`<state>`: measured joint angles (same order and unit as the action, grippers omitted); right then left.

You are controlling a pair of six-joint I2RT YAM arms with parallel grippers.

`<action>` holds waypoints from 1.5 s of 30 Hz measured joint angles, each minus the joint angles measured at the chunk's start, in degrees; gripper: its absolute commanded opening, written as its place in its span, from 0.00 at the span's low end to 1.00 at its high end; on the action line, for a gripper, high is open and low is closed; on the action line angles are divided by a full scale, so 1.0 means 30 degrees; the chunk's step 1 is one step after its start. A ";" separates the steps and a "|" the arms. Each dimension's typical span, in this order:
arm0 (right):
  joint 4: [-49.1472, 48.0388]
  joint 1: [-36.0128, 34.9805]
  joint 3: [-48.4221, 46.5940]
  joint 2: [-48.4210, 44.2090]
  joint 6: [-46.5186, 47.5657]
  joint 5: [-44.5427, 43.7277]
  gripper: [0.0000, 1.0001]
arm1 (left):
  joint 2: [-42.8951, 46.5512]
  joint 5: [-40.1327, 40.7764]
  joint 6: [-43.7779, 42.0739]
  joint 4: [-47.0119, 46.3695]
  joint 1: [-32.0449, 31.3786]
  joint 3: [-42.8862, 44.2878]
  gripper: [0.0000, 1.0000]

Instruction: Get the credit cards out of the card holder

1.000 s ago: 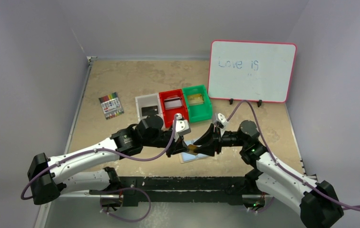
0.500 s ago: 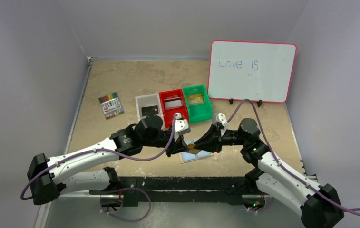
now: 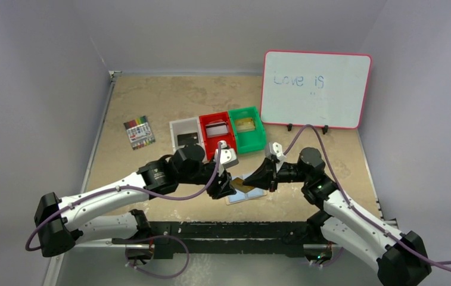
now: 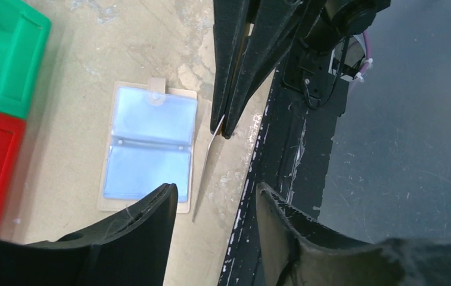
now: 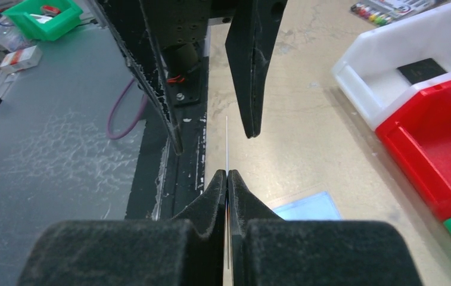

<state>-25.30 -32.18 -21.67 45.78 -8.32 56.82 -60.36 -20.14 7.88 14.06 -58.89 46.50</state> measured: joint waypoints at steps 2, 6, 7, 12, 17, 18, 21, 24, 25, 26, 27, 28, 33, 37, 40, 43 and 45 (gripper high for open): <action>0.0284 0.0000 -0.0007 -0.0270 0.0452 -0.0481 0.00 | 0.0000 0.0459 0.0168 0.0525 0.0007 0.0313 0.59; 0.1188 0.0000 -0.0284 -0.0736 0.1690 -0.1865 0.00 | 0.0481 0.2463 0.0656 0.0874 0.0007 0.0430 0.71; 0.1464 0.0000 -0.0459 -0.0801 0.2164 -0.2433 0.00 | 0.0729 0.3133 0.0765 0.0991 0.0007 0.0430 0.73; 0.2098 0.0000 -0.0860 -0.1370 0.4218 -0.5224 0.00 | 0.3220 0.8874 0.1749 0.1428 0.0007 0.0401 0.76; 0.2331 -0.0007 -0.1093 -0.1902 0.6856 -0.8371 0.00 | 0.5508 1.5191 0.2761 0.2412 0.0007 0.0401 0.78; 0.2419 -0.0007 -0.1239 -0.1836 0.7242 -0.9005 0.00 | 0.5799 1.6429 0.3031 0.2783 0.0007 0.0401 0.79; 0.2499 0.0000 -0.1749 -0.1355 0.8393 -1.1081 0.00 | 0.6390 1.9110 0.3417 0.3861 0.0007 0.0401 0.79; 0.2419 0.0000 -0.1916 -0.0911 0.9231 -1.2553 0.00 | 0.7096 2.1281 0.3541 0.4823 0.0007 0.0386 0.79; 0.2353 0.0000 -0.1916 -0.0736 0.9544 -1.2917 0.00 | 0.7395 2.1937 0.3534 0.5005 0.0007 0.0357 0.79; 0.2295 0.0000 -0.1916 -0.0568 0.9799 -1.3274 0.00 | 0.7679 2.2454 0.3519 0.5049 0.0007 0.0284 0.79; 0.2186 0.0000 -0.1923 -0.0342 1.0025 -1.3508 0.00 | 0.7985 2.3023 0.3490 0.5100 0.0007 0.0175 0.79; 0.2091 0.0000 -0.1945 -0.0066 1.0178 -1.3704 0.00 | 0.8313 2.3598 0.3453 0.5151 0.0007 0.0015 0.79; 0.1909 0.0044 -0.2958 0.2302 1.1285 -1.5234 0.00 | 0.9661 2.5420 0.3264 0.4860 0.0015 -0.1333 0.80; 0.1683 0.0306 -0.4466 0.4765 1.2699 -1.5147 0.00 | 0.9683 2.6272 0.3177 0.4656 0.0015 -0.2215 0.80; 0.1603 0.1013 -0.5566 0.6543 1.3719 -1.4396 0.00 | 0.9887 2.6680 0.3198 0.4277 0.0015 -0.2849 0.80; 0.1851 0.2113 -0.7016 0.8670 1.4994 -1.3202 0.00 | 1.0178 2.6738 0.3177 0.3767 0.0015 -0.3308 0.81; 0.2113 0.2645 -0.7963 0.9908 1.5919 -1.2429 0.00 | 1.0375 2.6738 0.3140 0.3468 0.0022 -0.3555 0.81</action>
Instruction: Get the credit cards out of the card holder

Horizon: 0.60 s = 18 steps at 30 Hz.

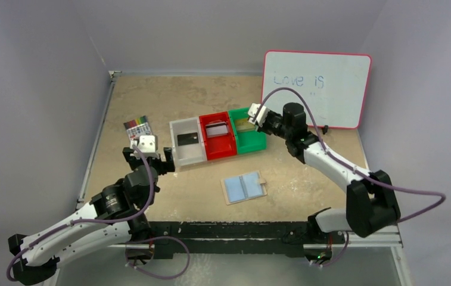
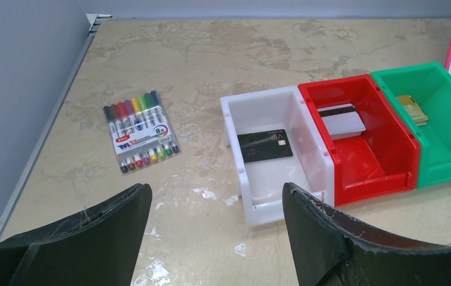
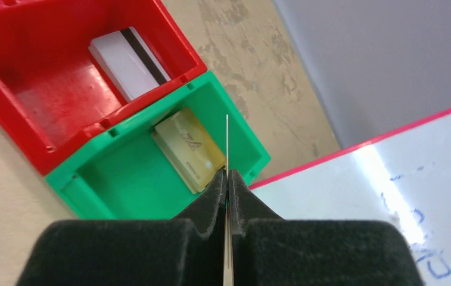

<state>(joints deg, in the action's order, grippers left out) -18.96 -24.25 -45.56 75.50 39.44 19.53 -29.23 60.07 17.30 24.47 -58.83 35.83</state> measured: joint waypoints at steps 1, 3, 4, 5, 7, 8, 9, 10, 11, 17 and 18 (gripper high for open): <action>0.0124 0.0211 -0.0539 0.0663 0.0510 0.0430 0.00 | 0.0036 0.0007 -0.0058 -0.0073 0.0000 -0.0058 0.81; 0.0379 0.0510 -0.1545 0.1894 0.1508 0.1297 0.00 | 0.0044 0.0000 -0.0146 -0.0291 0.0000 -0.0073 0.81; 0.0612 0.0597 -0.2062 0.2463 0.2004 0.1661 0.00 | 0.0058 -0.0022 -0.0153 -0.0386 0.0000 -0.0080 0.81; 0.0874 0.0648 -0.2492 0.2922 0.2419 0.2011 0.00 | 0.0095 -0.0051 -0.0182 -0.0444 0.0000 -0.0087 0.81; 0.1384 0.0729 -0.3519 0.4029 0.3373 0.2718 0.00 | 0.0204 -0.0138 -0.0262 -0.0590 0.0000 -0.0175 0.81; 0.1661 0.0736 -0.3978 0.4532 0.3825 0.3002 0.00 | 0.0240 -0.0175 -0.0321 -0.0656 0.0000 -0.0240 0.81; 0.1858 0.0736 -0.4291 0.4903 0.4153 0.3228 0.00 | 0.0255 -0.0211 -0.0393 -0.0765 0.0000 -0.0313 0.81; 0.2178 0.0743 -0.4641 0.5311 0.4554 0.3439 0.00 | 0.0262 -0.0255 -0.0481 -0.0831 0.0000 -0.0357 0.81; 0.2448 0.0758 -0.4947 0.5690 0.4925 0.3585 0.00 | 0.0262 -0.0321 -0.0590 -0.0860 0.0000 -0.0372 0.81; 0.4284 0.0794 -0.6484 0.7606 0.6674 0.3949 0.00 | 0.0306 -0.0750 -0.0852 -0.1231 0.0000 -0.0539 0.81; 0.4503 0.0809 -0.6630 0.7817 0.6863 0.3934 0.00 | 0.0313 -0.0852 -0.0984 -0.1282 0.0000 -0.0597 0.81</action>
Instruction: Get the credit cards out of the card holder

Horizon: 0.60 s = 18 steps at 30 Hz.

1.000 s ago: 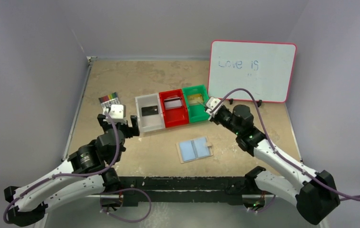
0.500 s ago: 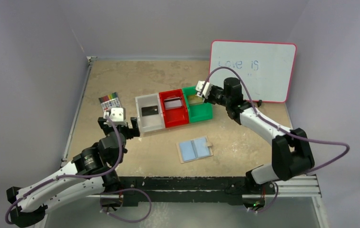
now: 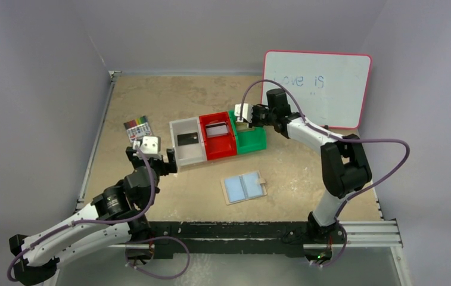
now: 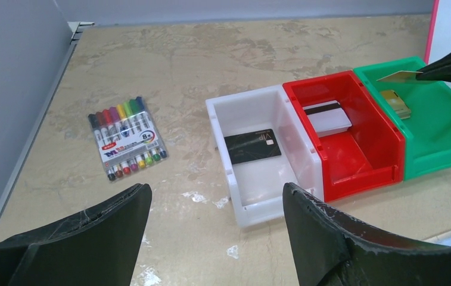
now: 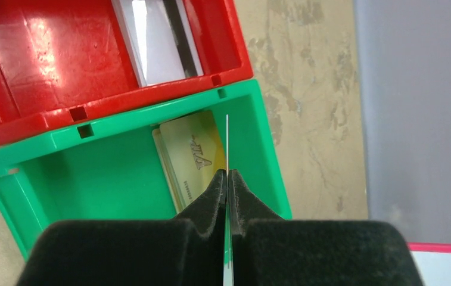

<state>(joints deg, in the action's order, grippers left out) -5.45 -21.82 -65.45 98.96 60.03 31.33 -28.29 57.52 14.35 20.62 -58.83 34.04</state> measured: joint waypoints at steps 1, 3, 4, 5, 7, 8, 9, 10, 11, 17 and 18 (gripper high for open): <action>0.0182 0.0015 -0.0109 0.0204 0.0204 -0.0029 0.00 | 0.0000 -0.0102 -0.0044 -0.0015 0.0000 -0.0051 0.81; 0.0459 0.0036 -0.0168 0.0459 0.0525 -0.0102 0.00 | 0.0000 -0.0255 -0.0153 -0.0015 0.0000 -0.0066 0.81; 0.0612 0.0036 -0.0175 0.0561 0.0699 -0.0117 0.00 | 0.0015 -0.0291 -0.0168 -0.0051 0.0000 -0.0066 0.81; 0.0729 0.0036 -0.0189 0.0670 0.0845 -0.0131 0.00 | 0.0044 -0.0328 -0.0182 -0.0058 0.0000 -0.0073 0.81; 0.1005 0.0036 -0.0291 0.0933 0.1188 -0.0255 0.00 | 0.0102 -0.0401 -0.0226 -0.0087 0.0000 -0.0066 0.82; 0.1027 0.0036 -0.0321 0.1005 0.1268 -0.0277 0.00 | 0.0131 -0.0423 -0.0255 -0.0087 0.0000 -0.0073 0.82; 0.1056 0.0036 -0.0350 0.1100 0.1399 -0.0328 0.00 | 0.0182 -0.0459 -0.0350 -0.0095 0.0000 -0.0073 0.82; 0.1056 0.0036 -0.0372 0.1202 0.1552 -0.0379 0.00 | 0.0226 -0.0466 -0.0444 -0.0109 0.0000 -0.0073 0.82; 0.1056 0.0036 -0.0401 0.1319 0.1727 -0.0444 0.00 | 0.0262 -0.0481 -0.0495 -0.0131 0.0000 -0.0073 0.82; 0.0845 0.0029 -0.0729 0.2266 0.2528 -0.0765 0.00 | 0.0313 -0.0597 -0.0663 -0.0291 0.0000 -0.0357 0.82; 0.0736 0.0029 -0.0729 0.2419 0.2667 -0.0860 0.00 | 0.0313 -0.0605 -0.0670 -0.0291 0.0000 -0.0386 0.82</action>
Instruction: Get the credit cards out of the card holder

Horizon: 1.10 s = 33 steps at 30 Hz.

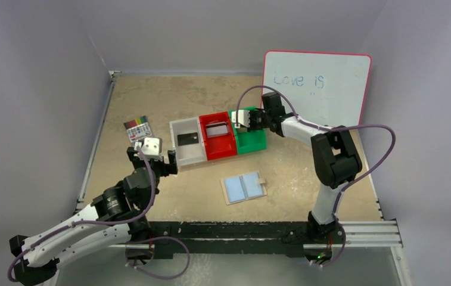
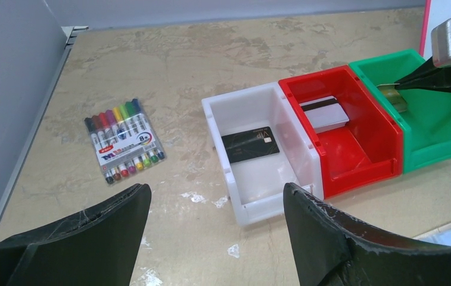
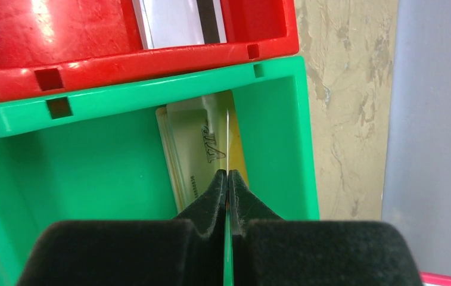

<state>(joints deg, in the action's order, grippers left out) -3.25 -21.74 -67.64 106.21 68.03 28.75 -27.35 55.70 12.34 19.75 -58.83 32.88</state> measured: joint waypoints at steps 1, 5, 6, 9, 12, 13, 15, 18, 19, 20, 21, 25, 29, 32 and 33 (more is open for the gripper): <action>-0.0109 0.0000 0.0000 0.0117 0.0095 -0.0160 0.00 | -0.0007 -0.0007 -0.0015 0.0000 0.0000 -0.0007 0.82; -0.0823 -0.0015 0.0022 0.0423 0.0430 -0.0823 0.00 | -0.0007 -0.0036 -0.0058 -0.0138 0.0000 -0.0007 0.82; -0.1158 -0.0015 0.0058 0.0437 0.0510 -0.0991 0.00 | -0.0007 -0.0051 -0.0058 -0.0153 0.0000 -0.0007 0.82; -0.1982 -0.0015 0.0197 0.0437 0.0641 -0.1370 0.00 | -0.0007 -0.0102 -0.0197 -0.0168 0.0000 -0.0007 0.82; -0.2273 -0.0015 0.0255 0.0437 0.0743 -0.1421 0.01 | -0.0015 -0.0153 -0.0335 -0.0277 0.0000 -0.0051 0.82; -0.2302 -0.0015 0.0255 0.0437 0.0809 -0.1421 0.01 | -0.0015 -0.0153 -0.0342 -0.0299 0.0000 -0.0080 0.82; -0.2310 -0.0015 0.0255 0.0474 0.0933 -0.1421 0.01 | -0.0022 -0.0160 -0.0350 -0.0299 0.0000 -0.0131 0.82; -0.2317 -0.0015 0.0248 0.0663 0.1107 -0.1406 0.01 | -0.0022 -0.0175 -0.0415 -0.0321 0.0000 -0.0226 0.82; -0.2302 -0.0015 0.0248 0.0816 0.1173 -0.1406 0.02 | -0.0022 -0.0189 -0.0437 -0.0350 0.0000 -0.0255 0.82; -0.2302 -0.0015 0.0248 0.0947 0.1202 -0.1406 0.02 | -0.0022 -0.0204 -0.0481 -0.0350 0.0000 -0.0270 0.82; -0.2310 -0.0015 0.0248 0.1093 0.1239 -0.1406 0.02 | -0.0022 -0.0211 -0.0488 -0.0364 0.0000 -0.0277 0.82; -0.2317 -0.0015 0.0248 0.1348 0.1413 -0.1421 0.09 | -0.0022 -0.0219 -0.0495 -0.0430 0.0000 -0.0299 0.82; -0.2280 -0.0007 0.0248 0.1326 0.1413 -0.1668 0.20 | -0.0022 -0.0219 -0.0495 -0.0430 0.0000 -0.0306 0.82; -0.1894 0.0007 0.0248 0.1122 0.1413 -0.1734 0.37 | -0.0022 -0.0219 -0.0495 -0.0437 0.0000 -0.0306 0.82; -0.1705 0.0007 0.0248 0.0940 0.1421 -0.1712 0.39 | -0.0022 -0.0219 -0.0495 -0.0437 0.0000 -0.0306 0.82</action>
<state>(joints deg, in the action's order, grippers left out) -8.36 -21.71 -66.89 109.03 72.29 23.62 -27.42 55.05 10.85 18.44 -58.83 31.97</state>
